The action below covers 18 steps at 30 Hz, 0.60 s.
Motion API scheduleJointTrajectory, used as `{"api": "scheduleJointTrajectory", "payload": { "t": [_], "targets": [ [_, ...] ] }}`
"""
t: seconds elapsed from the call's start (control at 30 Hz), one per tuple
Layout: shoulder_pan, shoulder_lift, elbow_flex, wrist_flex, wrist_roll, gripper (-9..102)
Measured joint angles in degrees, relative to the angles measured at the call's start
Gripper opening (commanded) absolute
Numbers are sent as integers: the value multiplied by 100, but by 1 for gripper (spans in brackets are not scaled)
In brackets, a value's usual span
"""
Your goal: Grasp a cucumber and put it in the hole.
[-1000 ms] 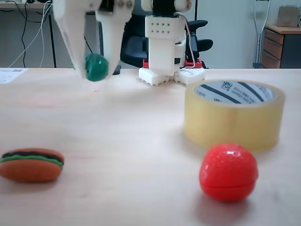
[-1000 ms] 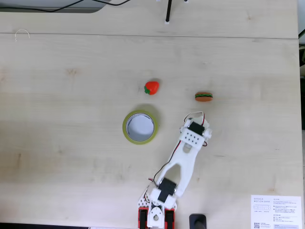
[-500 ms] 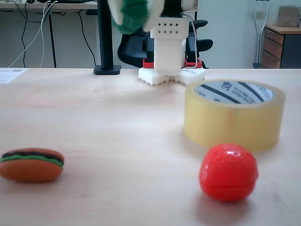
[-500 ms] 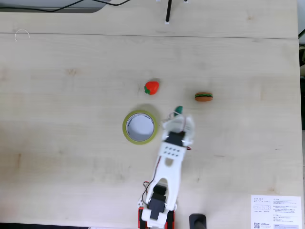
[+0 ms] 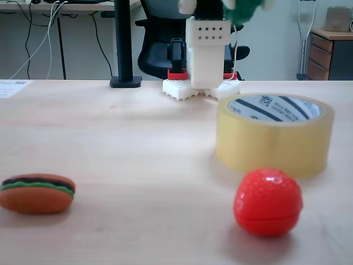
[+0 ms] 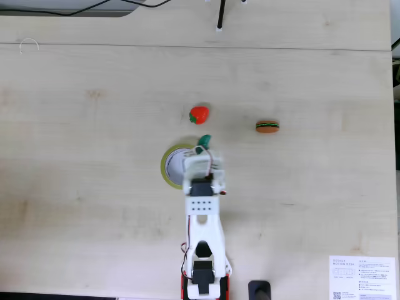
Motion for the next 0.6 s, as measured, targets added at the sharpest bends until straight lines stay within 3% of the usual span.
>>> {"api": "scheduleJointTrajectory", "payload": {
  "t": [0.37, 0.6],
  "targets": [
    [-993, 79, 193, -316, 1063, 5],
    [-1037, 141, 483, -633, 1266, 4]
  ]
}}
